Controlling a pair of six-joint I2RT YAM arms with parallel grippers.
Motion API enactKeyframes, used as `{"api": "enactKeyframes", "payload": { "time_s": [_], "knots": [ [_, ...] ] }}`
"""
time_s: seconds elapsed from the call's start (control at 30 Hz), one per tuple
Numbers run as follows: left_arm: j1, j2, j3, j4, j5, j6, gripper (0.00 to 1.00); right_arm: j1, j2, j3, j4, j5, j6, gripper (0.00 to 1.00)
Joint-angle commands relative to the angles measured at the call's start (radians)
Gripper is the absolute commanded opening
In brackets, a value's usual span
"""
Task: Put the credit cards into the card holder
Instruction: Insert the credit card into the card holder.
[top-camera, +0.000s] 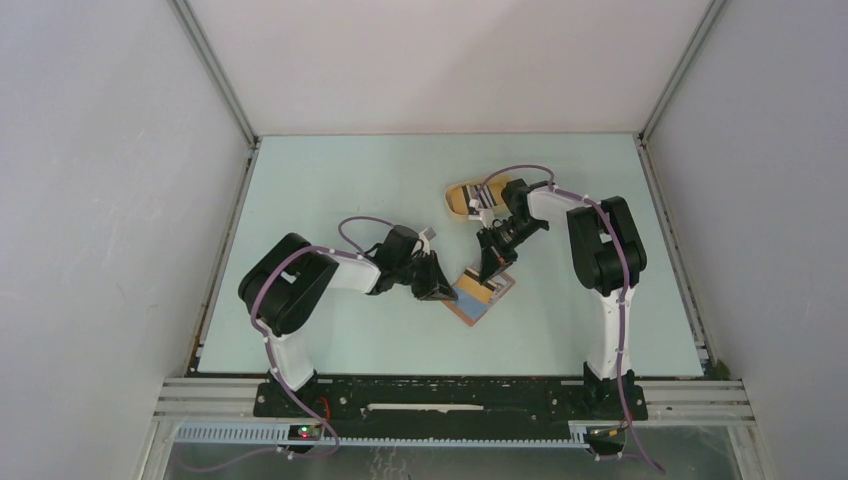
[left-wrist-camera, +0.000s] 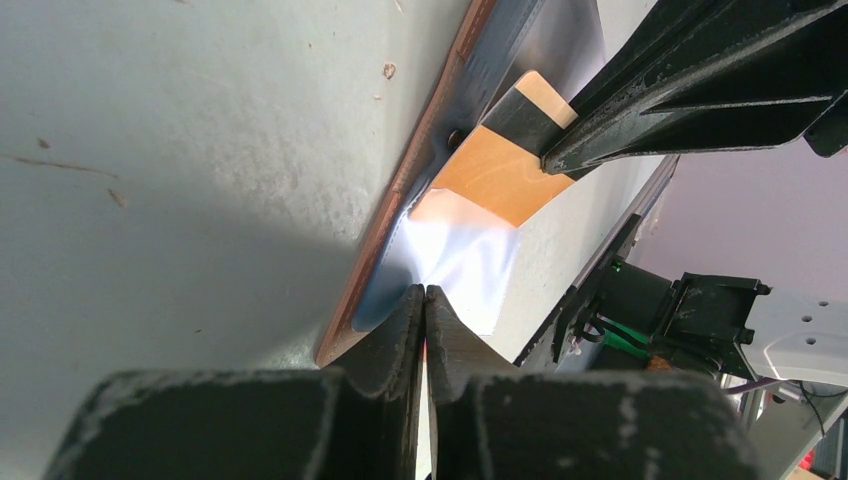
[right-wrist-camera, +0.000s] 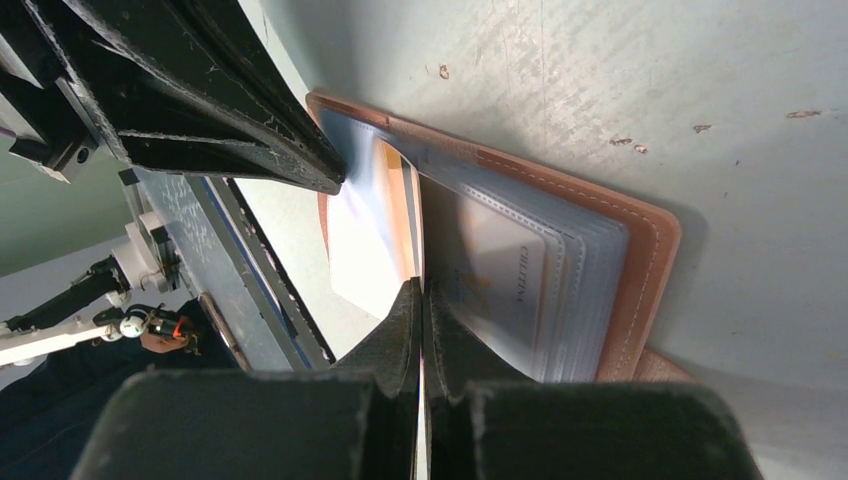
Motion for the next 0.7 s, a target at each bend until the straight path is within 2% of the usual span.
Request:
{"api": "enactKeyframes", "payload": {
  "time_s": [0.0,0.4,0.67],
  "knots": [
    [-0.003,0.019,-0.014,-0.132,-0.073,0.060,0.09,0.009,-0.012,-0.011,0.051,0.056,-0.005,0.00],
    [-0.002,0.023,-0.007,-0.133,-0.067,0.060,0.10,0.009,-0.035,-0.033,0.015,0.017,-0.042,0.00],
    [-0.002,0.018,-0.001,-0.142,-0.070,0.060,0.11,0.011,-0.045,-0.034,-0.003,0.019,-0.058,0.08]
  ]
}}
